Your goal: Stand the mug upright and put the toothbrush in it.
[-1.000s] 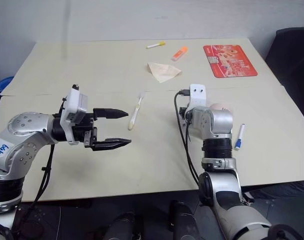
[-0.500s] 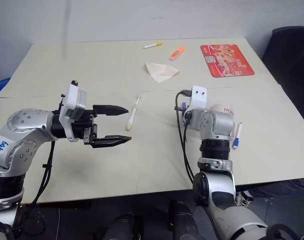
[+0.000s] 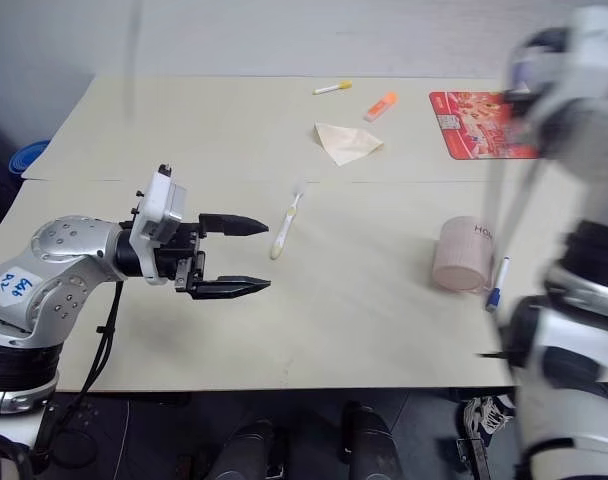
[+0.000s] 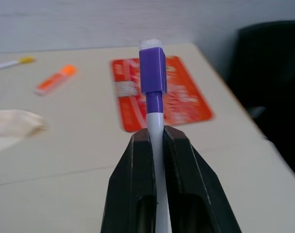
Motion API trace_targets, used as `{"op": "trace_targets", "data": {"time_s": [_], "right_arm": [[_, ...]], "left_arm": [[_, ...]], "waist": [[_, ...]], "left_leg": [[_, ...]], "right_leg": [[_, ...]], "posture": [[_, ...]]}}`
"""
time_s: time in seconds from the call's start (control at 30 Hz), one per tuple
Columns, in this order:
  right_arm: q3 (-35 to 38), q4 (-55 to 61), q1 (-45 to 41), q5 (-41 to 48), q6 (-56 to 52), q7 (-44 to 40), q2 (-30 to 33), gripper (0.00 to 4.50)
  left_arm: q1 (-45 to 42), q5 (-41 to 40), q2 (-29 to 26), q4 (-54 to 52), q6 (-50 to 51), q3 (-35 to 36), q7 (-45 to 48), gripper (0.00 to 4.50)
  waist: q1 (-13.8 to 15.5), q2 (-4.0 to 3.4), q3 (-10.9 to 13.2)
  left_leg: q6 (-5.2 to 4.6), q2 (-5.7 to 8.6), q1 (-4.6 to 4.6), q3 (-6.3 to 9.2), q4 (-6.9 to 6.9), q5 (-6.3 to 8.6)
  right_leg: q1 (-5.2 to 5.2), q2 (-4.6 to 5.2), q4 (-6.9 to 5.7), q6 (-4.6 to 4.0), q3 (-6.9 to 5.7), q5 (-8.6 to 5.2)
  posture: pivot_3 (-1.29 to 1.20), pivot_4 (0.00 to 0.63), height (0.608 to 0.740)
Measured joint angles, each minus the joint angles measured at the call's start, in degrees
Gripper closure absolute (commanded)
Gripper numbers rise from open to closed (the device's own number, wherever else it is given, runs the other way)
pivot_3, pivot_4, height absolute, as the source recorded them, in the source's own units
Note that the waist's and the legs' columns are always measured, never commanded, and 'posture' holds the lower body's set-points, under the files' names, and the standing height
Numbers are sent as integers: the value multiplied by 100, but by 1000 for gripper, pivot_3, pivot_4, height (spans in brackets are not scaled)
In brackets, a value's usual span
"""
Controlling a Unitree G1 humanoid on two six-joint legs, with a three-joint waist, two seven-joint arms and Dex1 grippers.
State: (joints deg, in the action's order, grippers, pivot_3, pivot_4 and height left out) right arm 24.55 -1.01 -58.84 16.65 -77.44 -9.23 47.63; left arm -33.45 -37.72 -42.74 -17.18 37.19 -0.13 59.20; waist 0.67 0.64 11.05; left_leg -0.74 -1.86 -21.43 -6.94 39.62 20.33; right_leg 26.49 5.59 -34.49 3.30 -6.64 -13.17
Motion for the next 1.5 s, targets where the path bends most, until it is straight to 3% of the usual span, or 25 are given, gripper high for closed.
{"op": "trace_targets", "data": {"time_s": [0.17, 0.33, 0.47, 0.57, 0.87, 0.97, 1.1, 1.5], "right_arm": [[669, 638, 1750, 125, -781, -411, 223, 4486], [1511, 1500, 2405, 103, -1420, -357, -691, 4486], [1643, 1731, 2865, 41, -1471, -297, -1270, 3210], [1626, 1773, 3031, 8, -1458, -267, -1335, 2241], [1422, 2157, 2633, 600, -1475, -584, -907, 2241], [1244, 2187, 2832, 802, -1476, -558, -968, 2876], [1110, 2184, 2872, 824, -1476, -436, -1146, 4164], [378, 1797, 2716, 808, -1464, -407, -1459, 4164]], "left_arm": [[-258, 17, 188, 290, -137, -133, 245, 0], [-620, 189, 425, 650, -309, -333, 430, 0], [-691, 235, 506, 696, -341, -415, 511, 0], [-714, 244, 549, 711, -344, -456, 559, 0], [-719, 245, 577, 668, -332, -489, 636, 0], [-718, 245, 598, 639, -328, -503, 595, 0], [-718, 244, 614, 594, -325, -505, 550, 0], [-700, 238, 590, 435, -235, -482, 411, 0]], "waist": [[-111, -2, 1], [-138, -4, 1], [-115, -7, 0], [-82, -7, 0], [-84, -8, 1], [-78, -7, 1], [-75, -8, 1], [-80, -8, 1]], "left_leg": [[4, 5, 40, -25, -5, -13], [18, -7, 48, -16, -3, -31], [17, -1, 37, -10, -4, -32], [14, 4, 33, -7, -3, -31], [11, 6, 34, 3, 0, -31], [10, 7, 31, 3, 1, -31], [7, 6, 32, 3, 3, -32], [7, 8, 32, 3, 3, -32]], "right_leg": [[2, -9, -30, 6, 27, 10], [-3, -14, -35, -4, 65, 13], [12, -13, -50, -4, 58, 13], [12, -11, -45, -3, 55, 14], [7, -13, -46, -3, 53, 14], [8, -11, -44, -3, 51, 14], [7, -6, -47, -1, 52, 15], [7, -7, -48, -2, 51, 15]], "posture": [[0, 150, 740], [0, 150, 740], [0, 150, 740], [0, 150, 740], [0, 150, 740], [0, 150, 740], [0, 150, 740], [0, 150, 740]]}}
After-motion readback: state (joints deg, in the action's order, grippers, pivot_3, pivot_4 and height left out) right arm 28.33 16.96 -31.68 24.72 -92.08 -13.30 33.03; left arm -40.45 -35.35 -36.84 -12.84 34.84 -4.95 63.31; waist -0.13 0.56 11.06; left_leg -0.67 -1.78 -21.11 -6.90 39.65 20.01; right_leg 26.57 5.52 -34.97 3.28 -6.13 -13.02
